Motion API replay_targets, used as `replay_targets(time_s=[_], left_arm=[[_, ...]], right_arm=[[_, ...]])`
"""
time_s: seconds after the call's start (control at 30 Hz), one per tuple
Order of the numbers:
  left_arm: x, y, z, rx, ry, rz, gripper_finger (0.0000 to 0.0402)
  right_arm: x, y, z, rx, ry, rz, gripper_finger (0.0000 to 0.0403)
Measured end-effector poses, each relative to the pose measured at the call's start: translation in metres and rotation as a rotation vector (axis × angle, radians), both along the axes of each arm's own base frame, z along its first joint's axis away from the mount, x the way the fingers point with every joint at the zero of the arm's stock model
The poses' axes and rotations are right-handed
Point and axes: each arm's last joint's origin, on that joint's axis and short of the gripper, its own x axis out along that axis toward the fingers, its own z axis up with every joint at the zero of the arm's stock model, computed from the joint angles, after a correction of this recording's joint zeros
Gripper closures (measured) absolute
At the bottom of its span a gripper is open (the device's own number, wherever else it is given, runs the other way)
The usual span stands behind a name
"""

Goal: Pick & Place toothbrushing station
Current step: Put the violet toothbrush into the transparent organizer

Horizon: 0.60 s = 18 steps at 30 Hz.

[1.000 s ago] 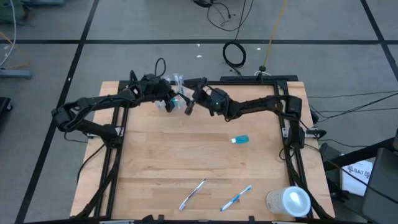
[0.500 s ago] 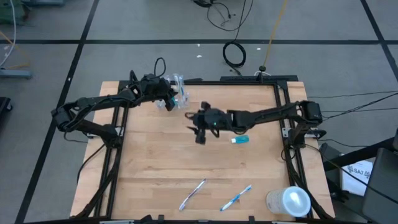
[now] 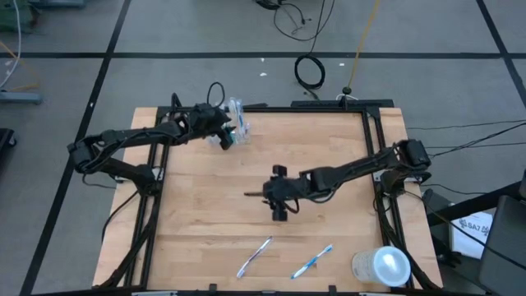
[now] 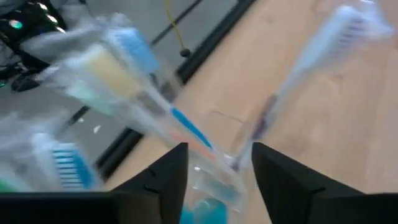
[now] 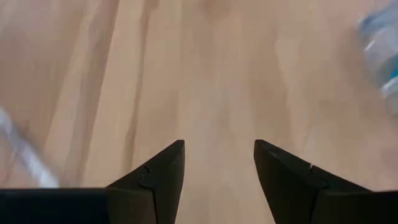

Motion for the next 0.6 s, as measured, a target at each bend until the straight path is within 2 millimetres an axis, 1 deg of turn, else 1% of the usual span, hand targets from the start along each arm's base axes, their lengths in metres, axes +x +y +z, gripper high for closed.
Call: replay_targets(time_s=[0.07,0.17,0.23,0.3,0.4,0.5,0.6], left_arm=[[0.0,-0.004,0.004,-0.006,0.013,-0.01,0.0203],[-0.002,-0.01,0.013,-0.001,0.061,0.026,0.0186],[-0.005,-0.014,0.019,-0.013,0.098,0.047,0.018],[-0.006,-0.02,0.028,-0.037,0.092,0.056,0.0179],[-0.01,-0.031,0.034,-0.091,0.071,0.014,0.0183],[-0.007,-0.044,0.04,-0.13,0.027,-0.082,0.0192],[-0.004,-0.058,0.044,-0.143,0.0,-0.165,0.0205]], right_arm=[[-0.008,0.006,-0.006,-0.004,0.087,0.006,0.0218],[-0.02,0.014,-0.014,0.007,0.218,-0.021,0.0218],[-0.028,0.018,-0.017,0.021,0.286,-0.051,0.0218],[-0.034,0.024,-0.019,0.025,0.335,-0.066,0.0218],[-0.04,0.032,-0.021,0.017,0.369,-0.052,0.0218],[-0.042,0.039,-0.02,0.001,0.368,-0.014,0.0218],[-0.039,0.043,-0.019,0.01,0.329,0.002,0.0218]])
